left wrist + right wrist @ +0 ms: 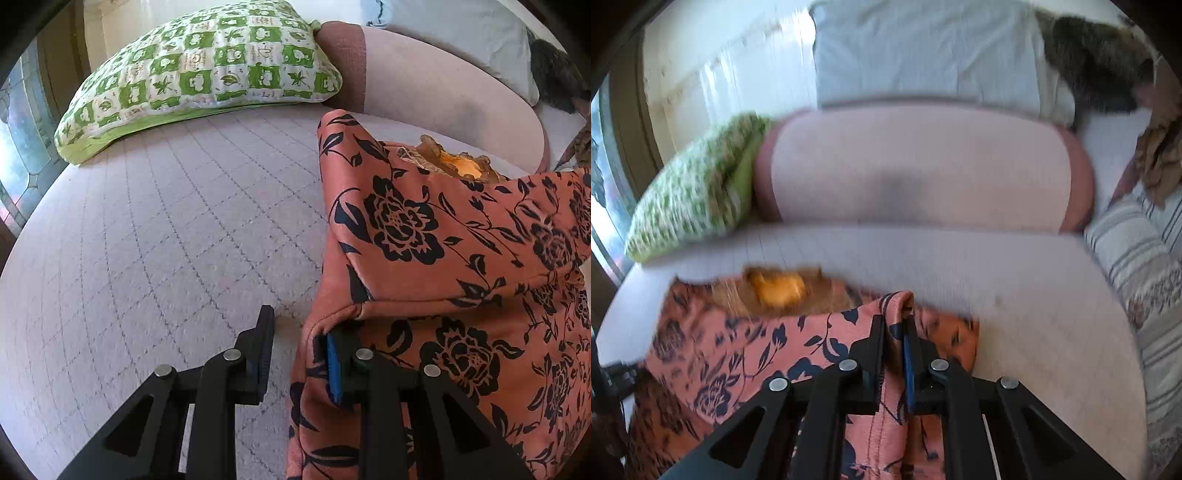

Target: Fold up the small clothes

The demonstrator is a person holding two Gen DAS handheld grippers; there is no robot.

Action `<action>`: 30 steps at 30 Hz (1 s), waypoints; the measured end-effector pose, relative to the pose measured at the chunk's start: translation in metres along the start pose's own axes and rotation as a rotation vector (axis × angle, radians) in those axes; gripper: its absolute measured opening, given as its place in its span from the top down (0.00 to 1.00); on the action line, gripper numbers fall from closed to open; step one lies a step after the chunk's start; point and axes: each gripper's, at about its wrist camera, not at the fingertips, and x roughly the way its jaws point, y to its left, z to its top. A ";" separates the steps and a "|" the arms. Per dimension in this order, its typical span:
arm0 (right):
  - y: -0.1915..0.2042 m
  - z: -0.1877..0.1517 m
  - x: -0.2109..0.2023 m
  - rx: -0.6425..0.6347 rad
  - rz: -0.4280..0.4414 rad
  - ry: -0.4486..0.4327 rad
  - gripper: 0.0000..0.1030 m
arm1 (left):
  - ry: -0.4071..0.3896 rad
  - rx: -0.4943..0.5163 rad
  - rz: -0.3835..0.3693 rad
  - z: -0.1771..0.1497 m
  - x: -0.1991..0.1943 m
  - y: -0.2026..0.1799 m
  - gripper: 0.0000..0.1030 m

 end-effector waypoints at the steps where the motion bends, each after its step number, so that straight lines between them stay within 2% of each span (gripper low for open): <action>1: 0.000 0.001 0.002 0.007 0.005 -0.008 0.91 | -0.005 0.000 -0.019 0.000 -0.007 0.000 0.75; 3: -0.004 -0.012 0.027 0.028 0.020 0.054 0.91 | -0.043 0.012 -0.037 0.003 -0.023 0.000 0.73; 5: -0.009 -0.032 0.051 0.033 0.028 0.132 0.91 | -0.090 0.056 -0.067 0.012 -0.040 -0.004 0.60; 6: -0.014 -0.043 0.062 0.050 0.032 0.158 0.91 | -0.124 0.084 -0.068 0.023 -0.045 -0.007 0.49; 7: -0.018 -0.049 0.068 0.064 0.033 0.170 0.91 | -0.139 0.097 -0.070 0.032 -0.045 -0.010 0.42; 9: -0.022 -0.056 0.071 0.095 0.054 0.172 0.91 | -0.117 0.105 -0.087 0.053 -0.033 -0.013 0.42; 11: -0.023 -0.055 0.070 0.091 0.064 0.167 0.91 | -0.096 0.055 -0.114 0.070 -0.023 -0.009 0.42; 13: -0.022 -0.054 0.070 0.098 0.079 0.173 0.91 | -0.067 0.055 -0.146 0.081 -0.011 -0.012 0.42; 18: -0.019 -0.056 0.076 0.113 0.118 0.182 0.91 | 0.041 0.087 -0.147 0.100 0.045 -0.030 0.43; 20: -0.021 -0.057 0.073 0.116 0.122 0.180 0.91 | 0.083 0.073 -0.148 0.102 0.060 -0.027 0.87; 21: -0.023 -0.055 0.071 0.116 0.117 0.176 0.91 | 0.087 0.064 -0.147 0.103 0.062 -0.024 0.87; 24: -0.026 -0.046 0.057 0.110 0.104 0.120 0.91 | 0.022 0.040 -0.140 0.099 0.052 -0.012 0.92; 26: -0.029 -0.044 0.052 0.110 0.099 0.090 0.91 | -0.012 0.023 -0.097 0.095 0.048 0.000 0.97; 27: -0.030 -0.046 0.053 0.110 0.095 0.083 0.91 | -0.007 -0.019 -0.063 0.094 0.052 0.012 0.99; 28: -0.032 -0.048 0.058 0.114 0.086 0.090 0.87 | 0.011 -0.055 -0.039 0.093 0.059 0.022 1.00; 30: -0.039 -0.059 0.081 0.141 0.083 0.178 0.86 | 0.039 -0.100 -0.038 0.090 0.068 0.038 1.00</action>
